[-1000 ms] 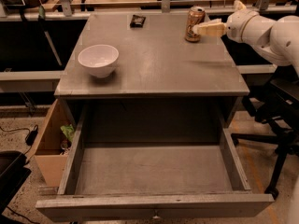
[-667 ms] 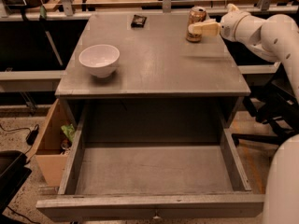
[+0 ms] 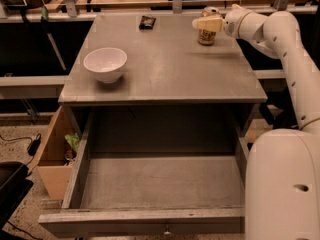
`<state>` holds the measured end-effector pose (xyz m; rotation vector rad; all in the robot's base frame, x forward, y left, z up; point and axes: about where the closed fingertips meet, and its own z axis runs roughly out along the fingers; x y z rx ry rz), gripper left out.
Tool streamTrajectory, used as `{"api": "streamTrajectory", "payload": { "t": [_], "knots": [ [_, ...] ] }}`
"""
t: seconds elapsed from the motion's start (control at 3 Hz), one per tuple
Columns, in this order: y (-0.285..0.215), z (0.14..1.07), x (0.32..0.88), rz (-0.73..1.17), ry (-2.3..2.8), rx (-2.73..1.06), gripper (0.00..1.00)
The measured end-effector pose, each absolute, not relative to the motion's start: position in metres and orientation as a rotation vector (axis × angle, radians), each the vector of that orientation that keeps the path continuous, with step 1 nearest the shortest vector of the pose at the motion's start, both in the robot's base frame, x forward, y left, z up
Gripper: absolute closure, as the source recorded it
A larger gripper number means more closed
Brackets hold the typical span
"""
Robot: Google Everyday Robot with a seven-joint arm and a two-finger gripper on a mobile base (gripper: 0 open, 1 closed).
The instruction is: Move orange can near white bowl
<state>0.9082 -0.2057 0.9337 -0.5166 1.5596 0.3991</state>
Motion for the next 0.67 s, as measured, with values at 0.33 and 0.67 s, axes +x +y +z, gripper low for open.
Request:
{"api": "streamTrajectory", "payload": {
  "t": [0.33, 0.67],
  "knots": [
    [-0.1926, 0.9345, 0.923, 0.434, 1.55, -0.504, 0.25],
    [-0.1914, 0.935, 0.923, 0.433, 1.548, -0.507, 0.5]
  ]
}}
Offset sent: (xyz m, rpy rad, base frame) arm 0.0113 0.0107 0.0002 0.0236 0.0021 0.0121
